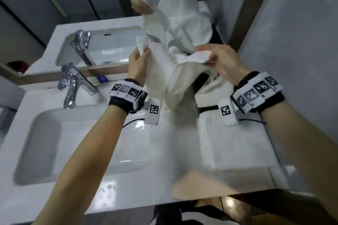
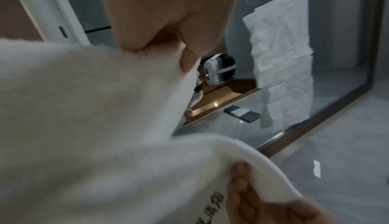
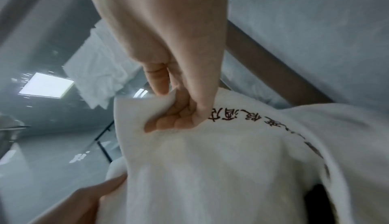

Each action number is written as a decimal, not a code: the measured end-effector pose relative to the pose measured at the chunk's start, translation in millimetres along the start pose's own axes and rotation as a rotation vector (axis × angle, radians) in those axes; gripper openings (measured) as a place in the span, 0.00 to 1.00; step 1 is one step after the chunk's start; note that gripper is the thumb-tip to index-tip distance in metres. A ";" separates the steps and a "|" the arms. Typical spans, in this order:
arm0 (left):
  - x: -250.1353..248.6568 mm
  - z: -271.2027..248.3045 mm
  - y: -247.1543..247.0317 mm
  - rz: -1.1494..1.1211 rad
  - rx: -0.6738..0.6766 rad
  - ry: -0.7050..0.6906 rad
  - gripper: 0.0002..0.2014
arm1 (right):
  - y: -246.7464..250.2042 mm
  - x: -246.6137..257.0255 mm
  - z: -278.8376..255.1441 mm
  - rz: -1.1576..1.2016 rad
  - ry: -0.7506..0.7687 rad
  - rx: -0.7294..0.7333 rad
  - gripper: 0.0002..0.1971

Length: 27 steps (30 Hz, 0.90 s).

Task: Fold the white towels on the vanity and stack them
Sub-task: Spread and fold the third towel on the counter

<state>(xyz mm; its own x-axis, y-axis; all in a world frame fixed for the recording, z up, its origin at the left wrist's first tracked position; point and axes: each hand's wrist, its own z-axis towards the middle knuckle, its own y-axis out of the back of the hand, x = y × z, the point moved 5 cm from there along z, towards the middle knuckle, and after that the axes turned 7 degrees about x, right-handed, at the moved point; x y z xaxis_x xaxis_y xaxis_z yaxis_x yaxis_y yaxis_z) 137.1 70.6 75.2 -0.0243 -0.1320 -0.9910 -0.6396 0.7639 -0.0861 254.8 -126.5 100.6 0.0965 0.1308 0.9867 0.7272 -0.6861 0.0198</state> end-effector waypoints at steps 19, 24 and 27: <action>-12.1 -172.5 31.7 0.061 0.015 -0.079 0.14 | -130.7 -3.7 -81.7 -0.309 0.154 0.284 0.16; 12.9 -181.1 37.7 0.012 0.047 -0.030 0.21 | -141.2 -25.6 -78.4 -0.321 0.116 0.257 0.14; 22.2 -180.9 40.3 0.025 0.073 -0.048 0.20 | -146.0 -37.7 -74.1 -0.309 0.082 0.261 0.13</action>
<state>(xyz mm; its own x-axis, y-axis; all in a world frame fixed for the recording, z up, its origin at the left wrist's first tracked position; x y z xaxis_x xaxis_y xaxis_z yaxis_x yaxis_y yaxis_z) -28.2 -15.8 68.3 -0.0018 -0.0831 -0.9965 -0.5813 0.8110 -0.0666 94.7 -84.3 72.5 -0.2002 0.2377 0.9505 0.8623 -0.4178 0.2862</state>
